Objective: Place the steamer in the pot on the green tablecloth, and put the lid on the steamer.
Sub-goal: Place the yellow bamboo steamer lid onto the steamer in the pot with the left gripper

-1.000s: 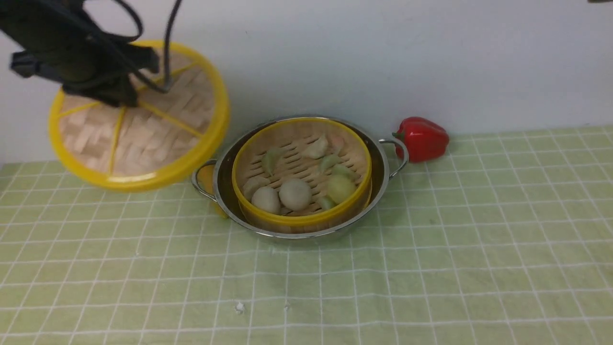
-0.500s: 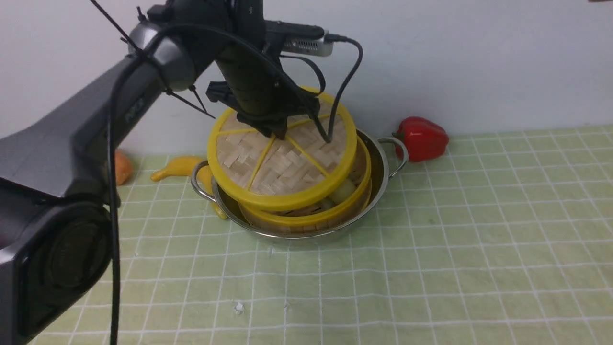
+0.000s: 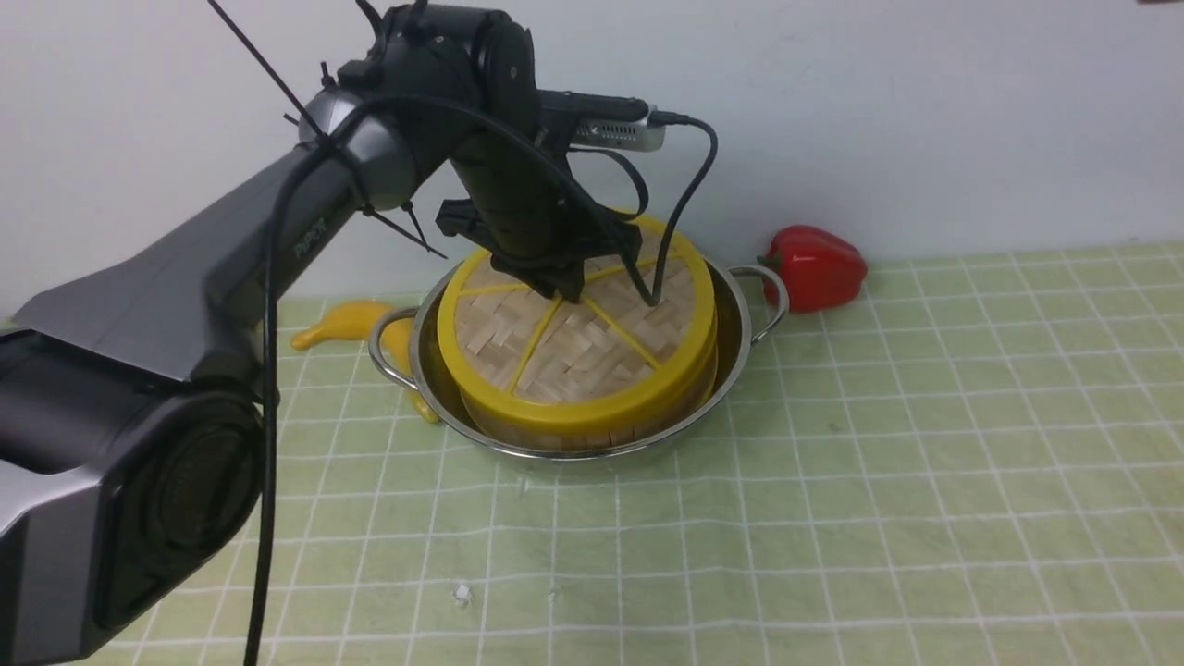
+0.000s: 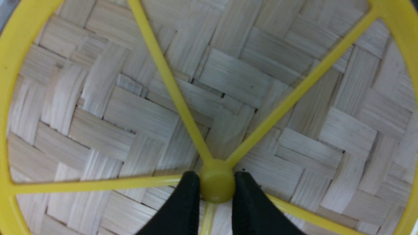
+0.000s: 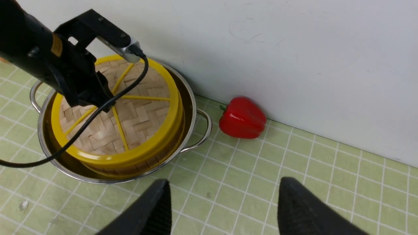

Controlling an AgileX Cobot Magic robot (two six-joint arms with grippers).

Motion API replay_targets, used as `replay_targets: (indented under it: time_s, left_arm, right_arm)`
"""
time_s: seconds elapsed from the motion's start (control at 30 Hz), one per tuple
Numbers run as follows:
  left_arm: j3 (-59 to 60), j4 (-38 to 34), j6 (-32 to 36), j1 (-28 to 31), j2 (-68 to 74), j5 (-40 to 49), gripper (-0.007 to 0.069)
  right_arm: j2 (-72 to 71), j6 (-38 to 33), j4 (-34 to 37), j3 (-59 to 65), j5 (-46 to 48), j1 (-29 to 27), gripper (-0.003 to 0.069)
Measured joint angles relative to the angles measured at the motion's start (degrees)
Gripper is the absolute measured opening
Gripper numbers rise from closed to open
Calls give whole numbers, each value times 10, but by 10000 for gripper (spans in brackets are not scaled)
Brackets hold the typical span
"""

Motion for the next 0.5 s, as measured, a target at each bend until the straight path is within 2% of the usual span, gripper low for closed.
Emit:
replay_targets:
  time_s: [0.5]
  left_arm:
    - [-20,0,0,0,11,9,119]
  right_arm:
    - [0,0,0,0,0,0,438]
